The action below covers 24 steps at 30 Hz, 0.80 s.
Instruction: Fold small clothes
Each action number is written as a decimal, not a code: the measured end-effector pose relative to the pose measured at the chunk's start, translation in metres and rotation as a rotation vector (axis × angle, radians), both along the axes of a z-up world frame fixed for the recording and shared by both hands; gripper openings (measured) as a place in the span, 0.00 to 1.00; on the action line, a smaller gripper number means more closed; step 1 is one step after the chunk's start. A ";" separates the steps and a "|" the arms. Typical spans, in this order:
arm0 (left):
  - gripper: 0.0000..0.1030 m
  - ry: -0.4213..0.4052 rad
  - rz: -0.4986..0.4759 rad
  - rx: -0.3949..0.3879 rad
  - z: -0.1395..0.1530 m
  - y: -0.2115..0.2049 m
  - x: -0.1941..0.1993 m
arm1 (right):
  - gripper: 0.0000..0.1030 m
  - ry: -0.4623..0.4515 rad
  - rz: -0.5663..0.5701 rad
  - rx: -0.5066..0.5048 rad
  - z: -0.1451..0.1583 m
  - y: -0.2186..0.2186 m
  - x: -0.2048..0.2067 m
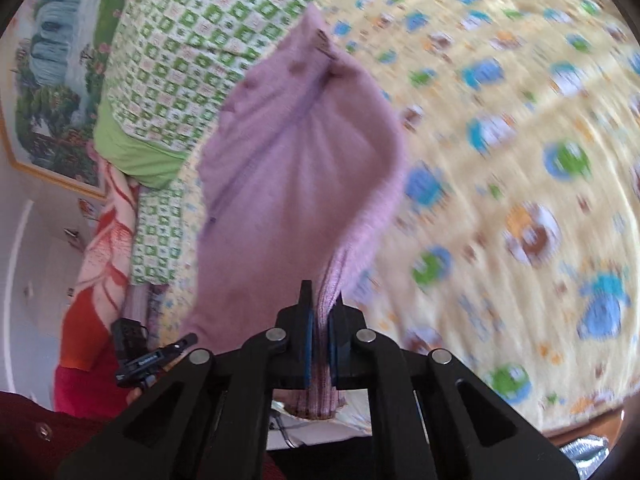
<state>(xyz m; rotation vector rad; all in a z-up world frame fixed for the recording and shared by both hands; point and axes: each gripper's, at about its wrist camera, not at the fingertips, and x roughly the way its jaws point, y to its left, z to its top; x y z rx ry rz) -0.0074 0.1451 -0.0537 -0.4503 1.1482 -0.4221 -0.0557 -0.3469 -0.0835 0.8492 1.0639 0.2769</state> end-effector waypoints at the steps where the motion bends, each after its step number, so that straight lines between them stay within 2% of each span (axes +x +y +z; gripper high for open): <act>1: 0.04 -0.020 0.014 -0.012 0.008 0.001 0.010 | 0.06 -0.024 0.002 0.011 0.008 -0.001 0.010; 6: 0.04 -0.113 0.075 -0.029 0.044 0.004 0.076 | 0.07 -0.142 -0.007 0.065 0.039 -0.005 0.075; 12: 0.04 -0.177 0.132 0.001 0.062 -0.004 0.168 | 0.07 -0.201 -0.045 0.068 0.040 -0.018 0.173; 17: 0.04 -0.169 0.191 0.051 0.054 -0.008 0.252 | 0.06 -0.196 -0.050 0.060 0.023 -0.026 0.257; 24: 0.04 -0.119 0.271 0.078 0.020 0.004 0.329 | 0.07 -0.165 -0.045 0.055 -0.009 -0.032 0.343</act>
